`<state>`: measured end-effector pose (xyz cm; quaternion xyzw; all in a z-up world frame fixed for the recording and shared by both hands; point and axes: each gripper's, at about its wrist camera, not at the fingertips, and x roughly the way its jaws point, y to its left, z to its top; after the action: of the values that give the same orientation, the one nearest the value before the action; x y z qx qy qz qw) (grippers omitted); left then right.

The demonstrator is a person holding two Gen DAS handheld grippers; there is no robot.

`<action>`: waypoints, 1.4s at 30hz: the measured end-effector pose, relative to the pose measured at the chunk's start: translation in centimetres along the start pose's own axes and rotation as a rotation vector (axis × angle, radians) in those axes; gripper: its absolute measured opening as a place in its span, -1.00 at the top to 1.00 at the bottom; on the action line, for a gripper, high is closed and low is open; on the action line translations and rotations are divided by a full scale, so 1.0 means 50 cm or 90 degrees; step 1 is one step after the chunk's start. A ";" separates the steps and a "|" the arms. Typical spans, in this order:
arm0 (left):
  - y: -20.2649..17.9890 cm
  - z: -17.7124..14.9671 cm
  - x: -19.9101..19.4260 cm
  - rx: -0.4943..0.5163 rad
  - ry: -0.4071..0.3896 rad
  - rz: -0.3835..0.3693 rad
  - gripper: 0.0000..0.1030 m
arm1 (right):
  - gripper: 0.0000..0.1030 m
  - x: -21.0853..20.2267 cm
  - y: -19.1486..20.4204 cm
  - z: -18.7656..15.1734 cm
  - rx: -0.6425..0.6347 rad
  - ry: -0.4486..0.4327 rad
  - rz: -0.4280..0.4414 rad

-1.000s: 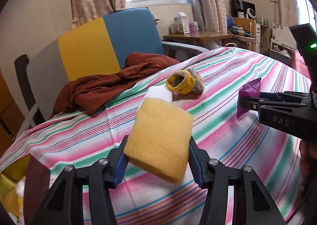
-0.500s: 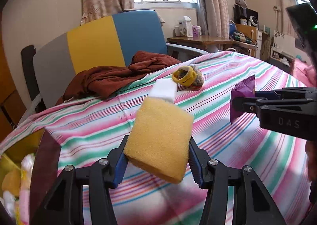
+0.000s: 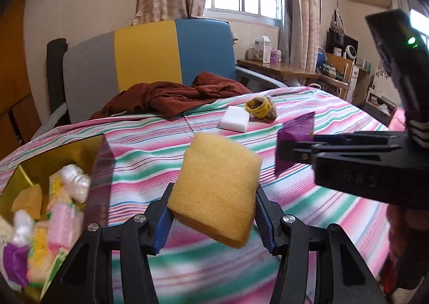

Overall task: Organize objects
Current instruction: 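Carry the purple packet and yellow sponge over the gold tray, then lower both items into the tray and open both tools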

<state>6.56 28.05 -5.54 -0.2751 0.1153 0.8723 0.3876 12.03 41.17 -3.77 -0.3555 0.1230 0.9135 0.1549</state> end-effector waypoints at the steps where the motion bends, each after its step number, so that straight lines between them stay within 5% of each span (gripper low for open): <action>1: 0.008 0.000 -0.012 -0.005 -0.002 -0.004 -0.06 | 0.32 -0.002 0.010 -0.001 -0.001 0.000 0.007; 11: 0.095 -0.019 -0.119 -0.050 -0.021 0.009 -0.06 | 0.32 -0.015 0.138 0.005 -0.033 0.006 0.081; 21: 0.284 -0.014 -0.175 -0.143 -0.028 0.082 -0.07 | 0.32 0.009 0.289 0.058 -0.075 0.015 0.169; 33: 0.587 0.035 -0.097 -0.245 0.035 0.180 -0.08 | 0.32 0.127 0.443 0.136 -0.074 0.090 0.258; 42: 0.676 0.035 -0.002 -0.267 0.131 0.225 -0.25 | 0.24 0.242 0.514 0.152 -0.026 0.182 0.284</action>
<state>-19.09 5.98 -4.44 -0.4121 0.0173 0.8984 0.1509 -10.58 22.38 -3.70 -0.4480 0.2004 0.8680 -0.0761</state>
